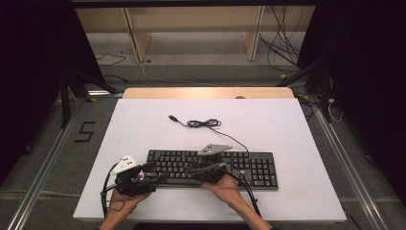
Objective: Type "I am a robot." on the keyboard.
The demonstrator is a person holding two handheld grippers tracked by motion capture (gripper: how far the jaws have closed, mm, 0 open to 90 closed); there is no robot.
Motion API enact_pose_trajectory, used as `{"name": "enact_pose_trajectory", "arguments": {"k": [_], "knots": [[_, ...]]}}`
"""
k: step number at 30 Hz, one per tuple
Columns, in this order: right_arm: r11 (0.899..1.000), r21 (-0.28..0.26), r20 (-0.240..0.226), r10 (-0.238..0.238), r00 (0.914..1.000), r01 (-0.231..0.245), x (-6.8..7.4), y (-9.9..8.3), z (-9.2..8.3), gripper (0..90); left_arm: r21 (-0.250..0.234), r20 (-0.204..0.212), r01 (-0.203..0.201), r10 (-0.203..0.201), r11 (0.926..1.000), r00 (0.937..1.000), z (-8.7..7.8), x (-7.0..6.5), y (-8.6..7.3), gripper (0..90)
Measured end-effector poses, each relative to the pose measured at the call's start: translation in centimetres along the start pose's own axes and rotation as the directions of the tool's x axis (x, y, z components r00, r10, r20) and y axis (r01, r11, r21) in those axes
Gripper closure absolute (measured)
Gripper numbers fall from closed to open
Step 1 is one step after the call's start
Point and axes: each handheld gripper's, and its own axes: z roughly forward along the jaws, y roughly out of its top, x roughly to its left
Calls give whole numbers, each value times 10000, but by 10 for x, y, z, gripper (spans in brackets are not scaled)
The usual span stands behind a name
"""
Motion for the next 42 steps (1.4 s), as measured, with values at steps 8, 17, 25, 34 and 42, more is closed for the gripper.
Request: {"name": "enact_pose_trajectory", "arguments": {"k": [8, 17, 25, 34, 42], "knots": [[9994, 299, 57, -184, 9998, 182, 4, -1, 8, 799, 34, 8, -18, 18, 10000, 10000, 0, 0, 0, 270], [9976, 647, 81, -271, 9996, 266, 8, -3, 19, 900, 96, 46, -53, 53, 9999, 10000, 1, -1, -1, 265], [9954, 906, 113, -320, 9994, 308, 10, -4, 26, 900, 90, 34, -89, 89, 9999, 10000, 0, -1, -1, 262], [9937, 1077, 118, -328, 9994, 313, 11, -6, 30, 900, -16, 71, -125, 125, 9999, 9999, 0, -2, 0, 258], [9930, 1140, 158, -311, 9994, 291, 10, -8, 32, 900, -31, 57, -107, 107, 9999, 9999, 0, -2, -1, 258]]}}
